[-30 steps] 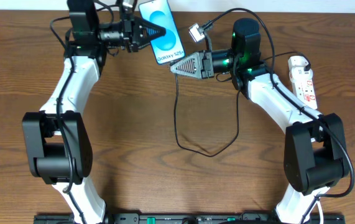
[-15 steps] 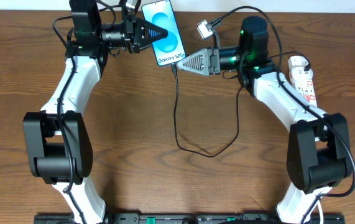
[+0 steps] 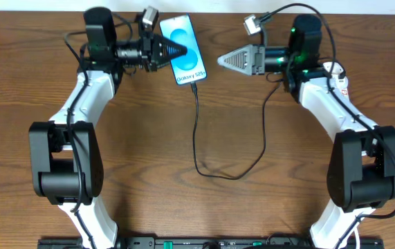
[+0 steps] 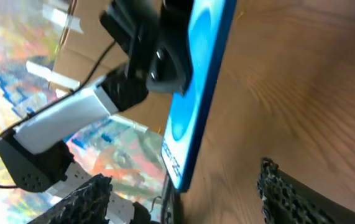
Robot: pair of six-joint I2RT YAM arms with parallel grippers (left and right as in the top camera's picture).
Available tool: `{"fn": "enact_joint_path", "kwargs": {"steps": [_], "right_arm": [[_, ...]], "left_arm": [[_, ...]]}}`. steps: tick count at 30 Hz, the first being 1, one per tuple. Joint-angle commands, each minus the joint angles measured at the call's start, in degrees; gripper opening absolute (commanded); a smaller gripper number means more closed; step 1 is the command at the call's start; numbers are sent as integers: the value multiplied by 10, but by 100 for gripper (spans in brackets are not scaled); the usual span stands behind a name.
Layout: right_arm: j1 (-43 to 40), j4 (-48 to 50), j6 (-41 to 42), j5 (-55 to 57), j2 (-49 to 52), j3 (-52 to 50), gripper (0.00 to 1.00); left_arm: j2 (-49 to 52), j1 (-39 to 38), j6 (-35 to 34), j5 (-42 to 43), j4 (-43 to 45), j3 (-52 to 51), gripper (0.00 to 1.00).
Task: Plug charger to phone and switch on socket
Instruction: 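Open the right gripper and pull it back from the plug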
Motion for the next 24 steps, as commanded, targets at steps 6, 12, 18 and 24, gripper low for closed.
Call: {"fn": "enact_joint_path", "kwargs": {"steps": [6, 12, 18, 24], "right_arm": [[-15, -123, -105, 20, -2, 7, 72], [-9, -238, -196, 63, -2, 7, 73], [2, -306, -231, 119, -2, 7, 73], [4, -314, -231, 130, -4, 8, 73]], "left_arm": [[-2, 2, 54, 3, 3, -44, 8], [-2, 2, 87, 1, 3, -75, 8], [-2, 2, 100, -30, 3, -107, 7], [-2, 2, 118, -44, 3, -120, 8]]}}
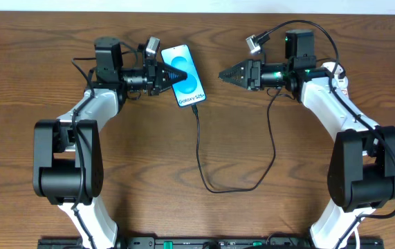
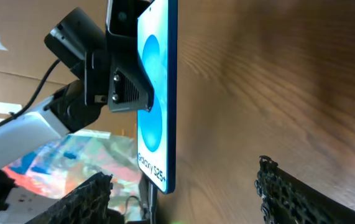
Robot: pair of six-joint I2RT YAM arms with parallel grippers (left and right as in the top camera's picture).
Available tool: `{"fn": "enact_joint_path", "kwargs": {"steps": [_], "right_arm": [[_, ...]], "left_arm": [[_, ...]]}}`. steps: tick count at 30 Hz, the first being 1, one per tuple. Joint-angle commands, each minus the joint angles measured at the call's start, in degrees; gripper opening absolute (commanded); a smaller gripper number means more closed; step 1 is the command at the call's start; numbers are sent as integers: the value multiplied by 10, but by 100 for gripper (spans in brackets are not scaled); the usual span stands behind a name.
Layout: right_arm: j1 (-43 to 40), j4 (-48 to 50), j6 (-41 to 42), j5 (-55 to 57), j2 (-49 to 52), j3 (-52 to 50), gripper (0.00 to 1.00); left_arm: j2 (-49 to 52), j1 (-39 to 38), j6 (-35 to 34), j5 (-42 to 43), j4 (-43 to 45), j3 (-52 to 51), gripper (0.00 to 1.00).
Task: Plug charger to phone and switch on socket
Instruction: 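Open the right gripper and pull it back from the plug, then lower the phone with the left gripper and lay it flat on the table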
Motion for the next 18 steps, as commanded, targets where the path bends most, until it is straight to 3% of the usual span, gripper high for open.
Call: {"fn": "enact_joint_path", "kwargs": {"steps": [1, 6, 18], "right_arm": [[4, -5, -20, 14, -4, 7, 74], [4, -66, -41, 83, -29, 7, 75], [4, -237, -79, 390, -193, 7, 72]], "left_arm": [[-2, 2, 31, 0, 3, 2, 7], [4, 2, 40, -3, 1, 1, 7], [71, -9, 53, -44, -3, 1, 7]]}}
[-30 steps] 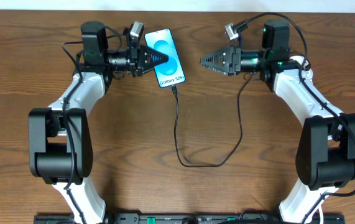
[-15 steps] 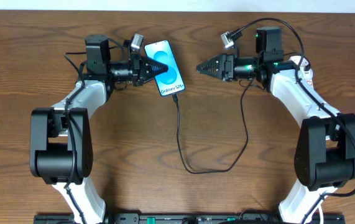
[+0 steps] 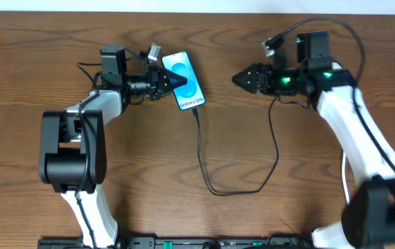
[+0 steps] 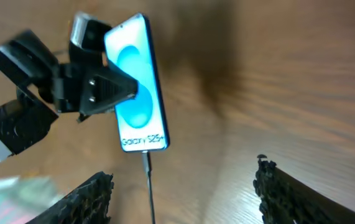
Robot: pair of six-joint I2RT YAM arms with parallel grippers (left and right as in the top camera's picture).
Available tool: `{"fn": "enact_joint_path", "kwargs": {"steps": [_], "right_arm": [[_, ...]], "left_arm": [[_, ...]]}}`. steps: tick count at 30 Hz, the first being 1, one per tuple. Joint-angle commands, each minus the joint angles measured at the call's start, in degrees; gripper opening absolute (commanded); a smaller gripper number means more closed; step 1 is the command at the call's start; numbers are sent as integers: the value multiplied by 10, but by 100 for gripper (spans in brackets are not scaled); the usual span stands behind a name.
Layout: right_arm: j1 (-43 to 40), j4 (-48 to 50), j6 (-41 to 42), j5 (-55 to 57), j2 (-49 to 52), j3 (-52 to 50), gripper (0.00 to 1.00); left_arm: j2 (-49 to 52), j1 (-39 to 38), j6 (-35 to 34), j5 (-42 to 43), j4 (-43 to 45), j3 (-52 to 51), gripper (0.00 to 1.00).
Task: Plug charger to phone and switch on socket
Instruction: 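Lower the phone with the left gripper and lay it flat on the table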
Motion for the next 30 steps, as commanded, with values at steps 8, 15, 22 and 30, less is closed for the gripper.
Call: {"fn": "enact_joint_path", "kwargs": {"steps": [8, 15, 22, 30], "right_arm": [[4, -57, -30, 153, -68, 7, 73], [4, -71, -35, 166, -67, 7, 73], [4, -72, -37, 166, -67, 7, 73], [6, -78, -37, 182, -67, 7, 74]], "left_arm": [[23, -35, 54, -44, -39, 1, 7], [23, -51, 83, -130, -125, 1, 7], [23, -66, 89, -183, -176, 1, 7], [23, -91, 115, -271, -264, 1, 8]]}}
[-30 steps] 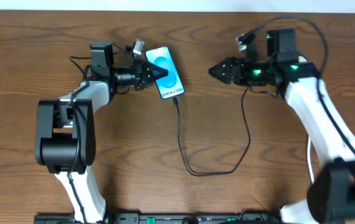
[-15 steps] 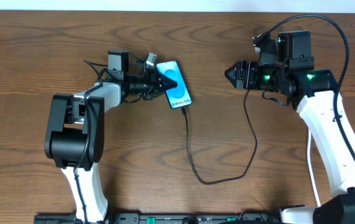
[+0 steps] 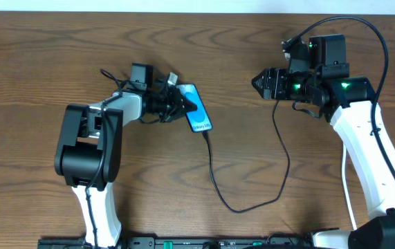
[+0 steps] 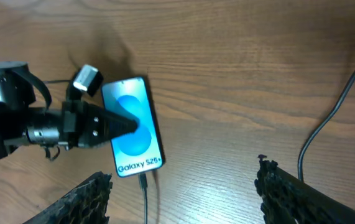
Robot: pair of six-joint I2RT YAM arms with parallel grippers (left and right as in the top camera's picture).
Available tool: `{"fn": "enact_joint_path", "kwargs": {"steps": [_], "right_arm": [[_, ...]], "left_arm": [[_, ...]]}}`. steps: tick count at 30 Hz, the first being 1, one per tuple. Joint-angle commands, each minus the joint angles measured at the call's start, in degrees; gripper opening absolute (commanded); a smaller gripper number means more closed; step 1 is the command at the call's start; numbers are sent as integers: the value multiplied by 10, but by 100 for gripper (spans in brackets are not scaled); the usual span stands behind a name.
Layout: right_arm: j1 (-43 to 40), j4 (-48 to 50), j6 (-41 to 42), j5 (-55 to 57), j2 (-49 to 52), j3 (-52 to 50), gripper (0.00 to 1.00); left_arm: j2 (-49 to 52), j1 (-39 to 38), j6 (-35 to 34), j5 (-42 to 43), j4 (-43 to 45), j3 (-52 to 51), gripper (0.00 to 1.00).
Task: Plug charger to phone and switch on socket
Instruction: 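Lower the phone with the left gripper and lay it flat on the table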
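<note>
A phone (image 3: 198, 115) with a lit blue screen lies aslant left of the table's middle. It also shows in the right wrist view as the phone (image 4: 132, 127). My left gripper (image 3: 183, 105) comes from the left and is shut on the phone's left edge, with its tip over the screen (image 4: 124, 124). A black charger cable (image 3: 214, 183) is plugged into the phone's bottom end (image 4: 142, 182). It loops toward the front and runs up under the right arm. My right gripper (image 3: 258, 81) hangs open to the right of the phone, holding nothing (image 4: 183, 171). No socket is in view.
The brown wooden table (image 3: 149, 194) carries only the phone and cable. A second stretch of the cable (image 4: 332, 118) crosses the right of the wrist view. The left arm (image 3: 90, 145) is folded close at the left.
The left gripper and the phone are now nearer the front and further right, with the phone more tilted. The right gripper, still open, stands further right and sees the phone from above.
At first the phone lay near the far edge, plugged in, with the left gripper on its left side and the open right gripper close on its right. At each later moment the phone and left gripper were nearer the front. Meanwhile the right gripper stood further right.
</note>
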Motion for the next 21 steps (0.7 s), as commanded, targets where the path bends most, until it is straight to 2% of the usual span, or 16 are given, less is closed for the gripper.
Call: {"fn": "enact_joint_path", "kwargs": {"steps": [1, 13, 21], "right_arm": [[6, -5, -10, 17, -3, 5, 74], [7, -12, -10, 22, -3, 5, 75], [7, -12, -10, 22, -3, 5, 76]], "left_arm": [[2, -12, 30, -49, -16, 2, 8], [2, -20, 37, -73, -17, 2, 8], [2, -20, 37, -78, -17, 2, 29]]}}
